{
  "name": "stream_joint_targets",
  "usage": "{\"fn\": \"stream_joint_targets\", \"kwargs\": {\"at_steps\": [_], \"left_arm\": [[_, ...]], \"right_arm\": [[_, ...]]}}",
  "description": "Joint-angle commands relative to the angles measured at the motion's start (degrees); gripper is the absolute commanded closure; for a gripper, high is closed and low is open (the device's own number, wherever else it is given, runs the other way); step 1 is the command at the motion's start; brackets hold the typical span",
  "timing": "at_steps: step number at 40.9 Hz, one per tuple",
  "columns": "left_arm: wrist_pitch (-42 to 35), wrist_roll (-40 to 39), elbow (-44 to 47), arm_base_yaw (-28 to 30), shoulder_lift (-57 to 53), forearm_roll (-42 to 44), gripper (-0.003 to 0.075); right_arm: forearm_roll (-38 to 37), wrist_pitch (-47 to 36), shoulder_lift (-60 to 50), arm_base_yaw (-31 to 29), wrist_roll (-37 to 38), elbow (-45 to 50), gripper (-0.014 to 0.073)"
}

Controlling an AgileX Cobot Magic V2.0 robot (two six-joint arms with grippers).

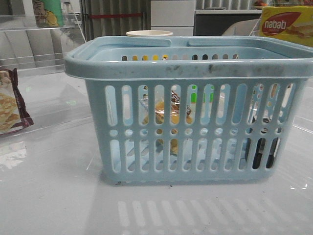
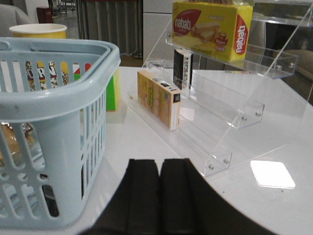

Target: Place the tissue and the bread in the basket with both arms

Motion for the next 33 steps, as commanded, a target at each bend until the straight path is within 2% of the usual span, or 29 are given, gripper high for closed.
{"fn": "stream_joint_targets", "kwargs": {"at_steps": [1, 33], "left_arm": [[-5.0, -0.5, -0.1, -0.2, -1.0, -0.4, 0.0629], [-5.0, -0.5, -0.1, -0.2, -1.0, -0.4, 0.0629]], "right_arm": [[0.0, -8.2, -1.0, 0.0, -0.1, 0.0, 0.0537], [-1.3, -9.6, -1.0, 0.0, 2.6, 0.0, 0.0537]]}}
